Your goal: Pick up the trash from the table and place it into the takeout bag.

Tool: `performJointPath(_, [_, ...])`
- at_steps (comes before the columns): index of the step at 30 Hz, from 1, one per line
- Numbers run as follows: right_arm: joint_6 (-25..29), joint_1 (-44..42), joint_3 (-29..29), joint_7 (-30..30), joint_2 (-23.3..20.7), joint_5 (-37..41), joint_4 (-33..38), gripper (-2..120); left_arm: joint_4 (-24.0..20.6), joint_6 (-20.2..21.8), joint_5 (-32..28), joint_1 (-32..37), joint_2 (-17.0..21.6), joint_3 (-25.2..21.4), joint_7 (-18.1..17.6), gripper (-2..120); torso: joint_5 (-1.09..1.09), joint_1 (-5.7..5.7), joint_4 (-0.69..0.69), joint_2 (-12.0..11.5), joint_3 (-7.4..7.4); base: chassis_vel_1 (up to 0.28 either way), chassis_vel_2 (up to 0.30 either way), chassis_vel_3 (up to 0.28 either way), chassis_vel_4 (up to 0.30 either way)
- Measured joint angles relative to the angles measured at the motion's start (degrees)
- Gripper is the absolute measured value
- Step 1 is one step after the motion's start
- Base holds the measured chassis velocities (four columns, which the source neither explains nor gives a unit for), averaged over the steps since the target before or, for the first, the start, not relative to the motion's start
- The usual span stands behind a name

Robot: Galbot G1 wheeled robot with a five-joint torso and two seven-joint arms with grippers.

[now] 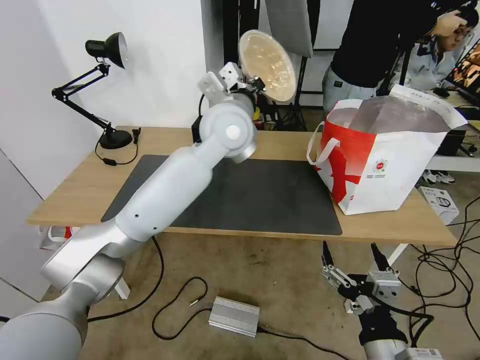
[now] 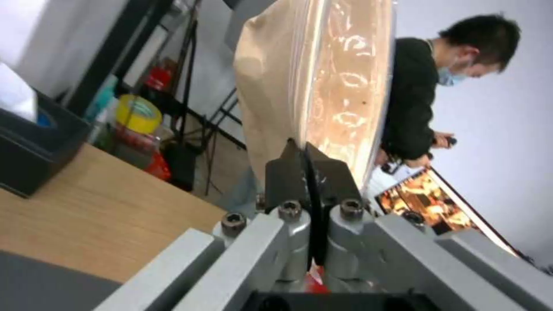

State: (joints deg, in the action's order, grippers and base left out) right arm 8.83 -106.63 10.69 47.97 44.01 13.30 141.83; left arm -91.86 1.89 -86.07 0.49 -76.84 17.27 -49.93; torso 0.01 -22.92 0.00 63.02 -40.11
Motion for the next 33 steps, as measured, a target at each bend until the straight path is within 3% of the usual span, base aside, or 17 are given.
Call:
performJointPath(22, [0.00, 0.00, 0.00, 0.00, 0.00, 0.00, 0.00, 100, 13.22, -0.11, -0.06, -8.05, -12.93, 5.97, 3.49, 0, 0.01, 0.00, -0.01, 0.00, 0.00, 0.000, 0.000, 0.000, 0.000])
performJointPath(33, [0.00, 0.00, 0.00, 0.00, 0.00, 0.00, 0.00, 100, 16.45, -0.61, 0.18, -9.52, -14.64, 9.48, 4.81, 0, 0.00, 0.00, 0.00, 0.00, 0.00, 0.000, 0.000, 0.000, 0.000])
